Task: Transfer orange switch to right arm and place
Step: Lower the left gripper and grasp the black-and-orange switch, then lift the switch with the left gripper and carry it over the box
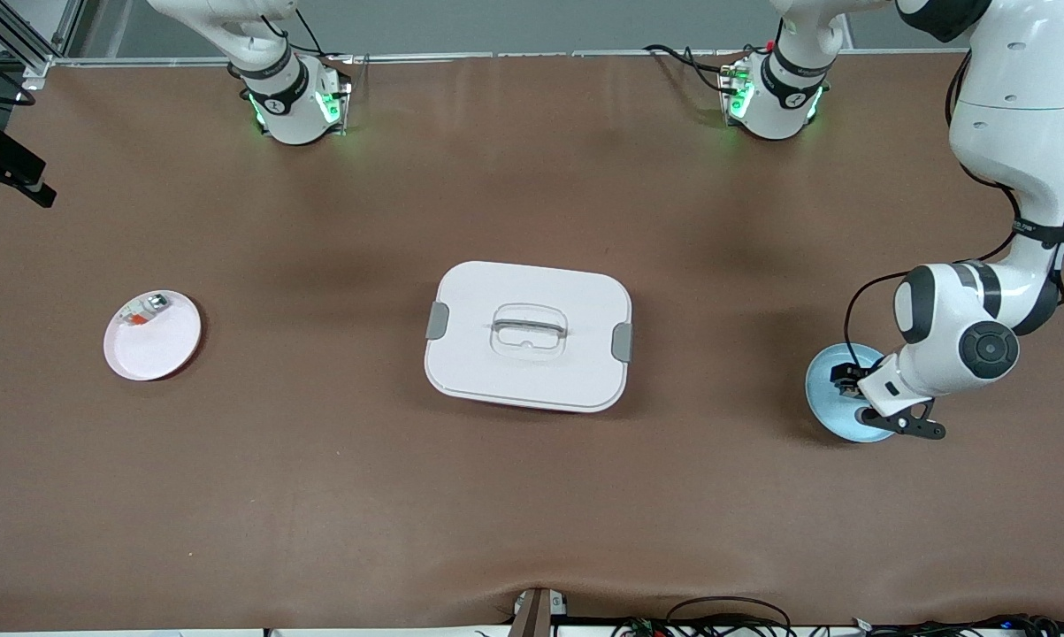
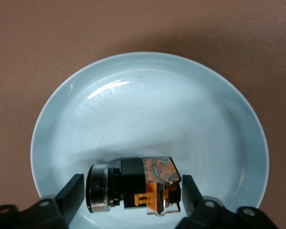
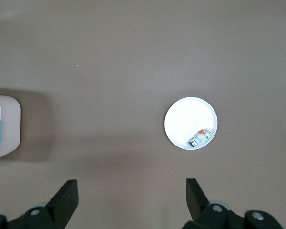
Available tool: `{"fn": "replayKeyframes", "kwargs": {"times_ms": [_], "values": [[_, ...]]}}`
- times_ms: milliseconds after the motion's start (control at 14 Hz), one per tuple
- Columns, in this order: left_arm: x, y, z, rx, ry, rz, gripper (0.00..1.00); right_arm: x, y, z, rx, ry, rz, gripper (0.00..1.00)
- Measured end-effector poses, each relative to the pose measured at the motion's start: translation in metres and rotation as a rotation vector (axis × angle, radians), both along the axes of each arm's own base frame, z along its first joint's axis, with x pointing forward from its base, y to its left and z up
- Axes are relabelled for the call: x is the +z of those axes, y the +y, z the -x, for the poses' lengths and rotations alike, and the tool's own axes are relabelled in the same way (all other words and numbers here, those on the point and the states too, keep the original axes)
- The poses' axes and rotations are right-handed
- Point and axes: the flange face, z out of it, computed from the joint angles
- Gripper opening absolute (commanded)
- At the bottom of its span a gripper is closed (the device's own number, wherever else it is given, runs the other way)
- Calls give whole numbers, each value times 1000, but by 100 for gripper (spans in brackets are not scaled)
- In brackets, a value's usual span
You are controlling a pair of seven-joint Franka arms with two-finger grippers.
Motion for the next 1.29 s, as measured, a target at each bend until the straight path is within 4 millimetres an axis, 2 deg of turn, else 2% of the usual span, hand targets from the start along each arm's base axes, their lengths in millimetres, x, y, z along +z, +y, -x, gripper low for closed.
{"fn": "replayKeyframes", "kwargs": {"times_ms": [214,929,1286], "values": [[1,0,-1,0,-3,0,19,0,0,0,1,0,0,100],[12,1,-10,11,-32,-3,19,0,0,0,1,0,0,100],[45,3,-16,19,-41,-13,20,0,0,0,1,-1,0,100]]}}
